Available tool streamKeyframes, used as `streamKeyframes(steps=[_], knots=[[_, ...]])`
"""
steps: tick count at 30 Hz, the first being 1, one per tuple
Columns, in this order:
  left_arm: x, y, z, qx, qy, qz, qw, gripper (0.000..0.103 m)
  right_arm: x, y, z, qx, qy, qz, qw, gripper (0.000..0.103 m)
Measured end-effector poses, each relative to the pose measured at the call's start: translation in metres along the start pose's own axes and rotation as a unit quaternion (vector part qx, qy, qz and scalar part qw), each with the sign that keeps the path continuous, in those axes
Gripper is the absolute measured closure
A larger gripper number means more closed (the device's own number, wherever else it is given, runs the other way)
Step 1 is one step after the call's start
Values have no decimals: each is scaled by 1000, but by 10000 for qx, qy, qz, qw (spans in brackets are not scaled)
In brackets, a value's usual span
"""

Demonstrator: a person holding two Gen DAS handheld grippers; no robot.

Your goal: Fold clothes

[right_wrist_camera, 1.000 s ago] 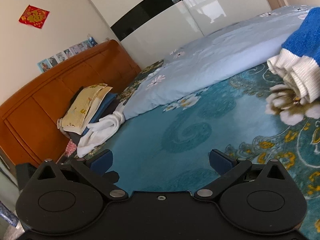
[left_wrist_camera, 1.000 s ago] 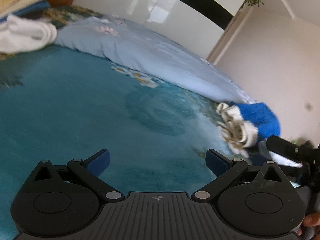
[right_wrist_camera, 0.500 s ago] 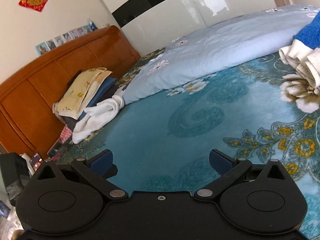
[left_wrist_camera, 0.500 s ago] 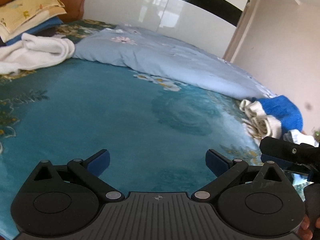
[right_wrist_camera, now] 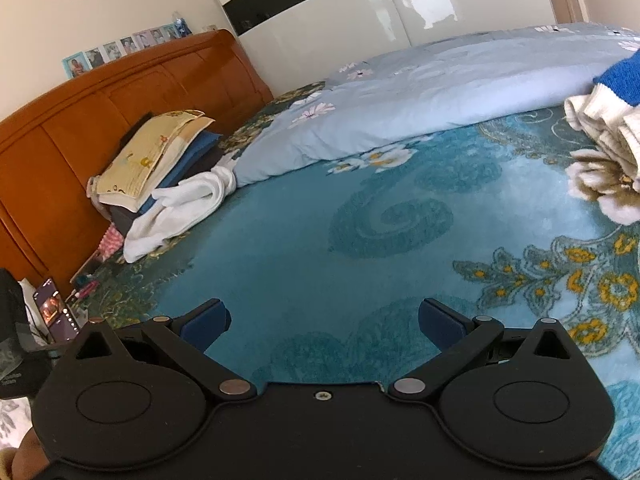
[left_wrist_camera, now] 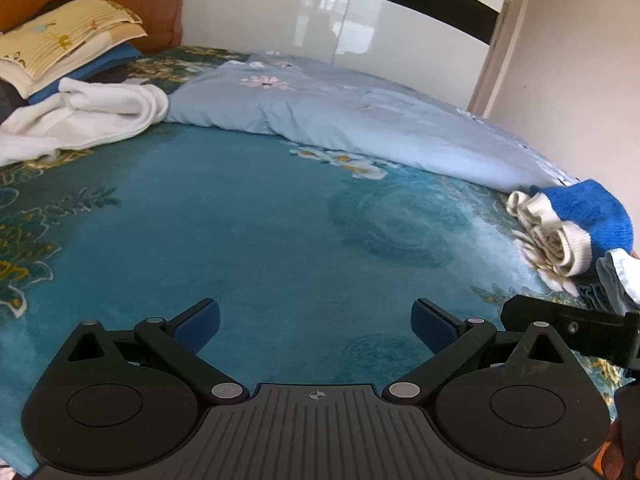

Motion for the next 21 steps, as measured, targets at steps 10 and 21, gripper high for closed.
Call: streamKeyframes(steps=[10, 21], knots=[[5, 2, 5, -366, 67, 148, 9992, 0, 10, 6, 4, 190, 72, -152, 9997, 1], [12, 1, 10, -392, 210, 203, 9988, 0, 23, 13, 7, 298, 197, -348, 9988, 1]])
Point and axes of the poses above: each gripper's, at about its wrist camera, not at the fingertips, and z roughly the way its jaws point, y to its left, x to its underside, the point moved 2 cm from there along z, roughly the way its jaws point, and after that the axes turned 6 degrees about -y, right-handed, at the moved point
